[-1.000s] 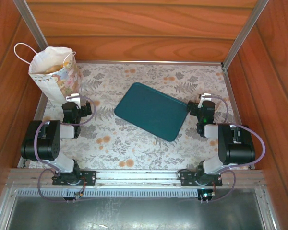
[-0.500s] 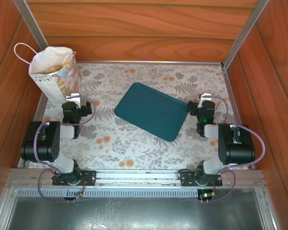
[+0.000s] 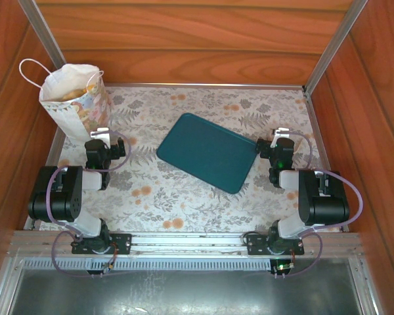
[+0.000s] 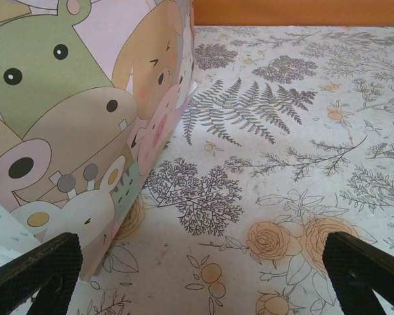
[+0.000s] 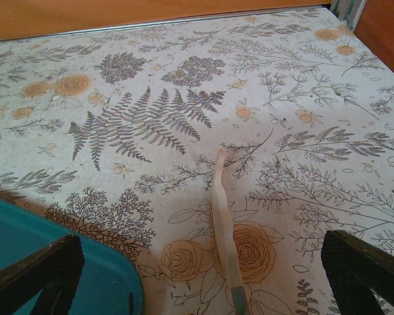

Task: Take the fake bread out of the paper bag

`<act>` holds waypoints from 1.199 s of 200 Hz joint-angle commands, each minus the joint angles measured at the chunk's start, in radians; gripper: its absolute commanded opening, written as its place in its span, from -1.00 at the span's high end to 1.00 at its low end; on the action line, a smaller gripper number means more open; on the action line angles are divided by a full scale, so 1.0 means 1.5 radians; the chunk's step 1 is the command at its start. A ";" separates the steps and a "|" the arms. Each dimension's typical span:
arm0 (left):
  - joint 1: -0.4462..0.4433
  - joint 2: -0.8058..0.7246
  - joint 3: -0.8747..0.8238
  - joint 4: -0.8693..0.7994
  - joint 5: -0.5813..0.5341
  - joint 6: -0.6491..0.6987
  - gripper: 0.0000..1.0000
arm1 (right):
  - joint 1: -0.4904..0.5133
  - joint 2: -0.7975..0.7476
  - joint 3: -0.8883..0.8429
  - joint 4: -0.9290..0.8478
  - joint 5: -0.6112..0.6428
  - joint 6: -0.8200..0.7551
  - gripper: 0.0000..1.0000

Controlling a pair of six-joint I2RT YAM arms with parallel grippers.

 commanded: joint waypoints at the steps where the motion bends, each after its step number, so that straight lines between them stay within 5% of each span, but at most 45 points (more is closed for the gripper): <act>1: -0.002 0.006 0.008 0.007 -0.003 0.008 -1.00 | 0.006 -0.002 0.008 0.004 0.009 -0.002 -0.99; 67: -0.004 -0.028 -0.018 0.019 0.027 0.018 -1.00 | 0.007 -0.004 0.005 0.008 0.008 -0.001 -0.99; 96: -0.007 -0.074 -0.042 0.025 0.024 0.019 -1.00 | 0.006 -0.017 0.002 0.000 -0.157 -0.077 -0.90; 120: -0.007 -0.094 -0.054 0.026 -0.036 -0.006 -1.00 | 0.007 -0.020 -0.008 0.019 -0.059 -0.035 -0.98; 136: -0.007 -0.090 -0.051 0.025 -0.146 -0.046 -1.00 | 0.007 -0.010 -0.002 0.011 0.069 0.024 -0.99; 155: -0.004 -0.071 -0.044 0.026 -0.195 -0.075 -1.00 | 0.015 -0.007 0.000 0.013 0.077 0.019 -0.99; 183: -0.013 -0.084 -0.043 0.025 -0.137 -0.031 -1.00 | 0.021 -0.025 -0.022 0.057 -0.068 -0.058 -1.00; 209: -0.014 -0.187 -0.067 -0.031 -0.186 -0.075 -1.00 | 0.040 -0.116 0.071 -0.219 -0.017 -0.018 -0.99; 240: -0.012 -0.336 -0.014 -0.292 -0.197 -0.155 -1.00 | 0.046 -0.153 0.198 -0.478 -0.170 0.085 -0.99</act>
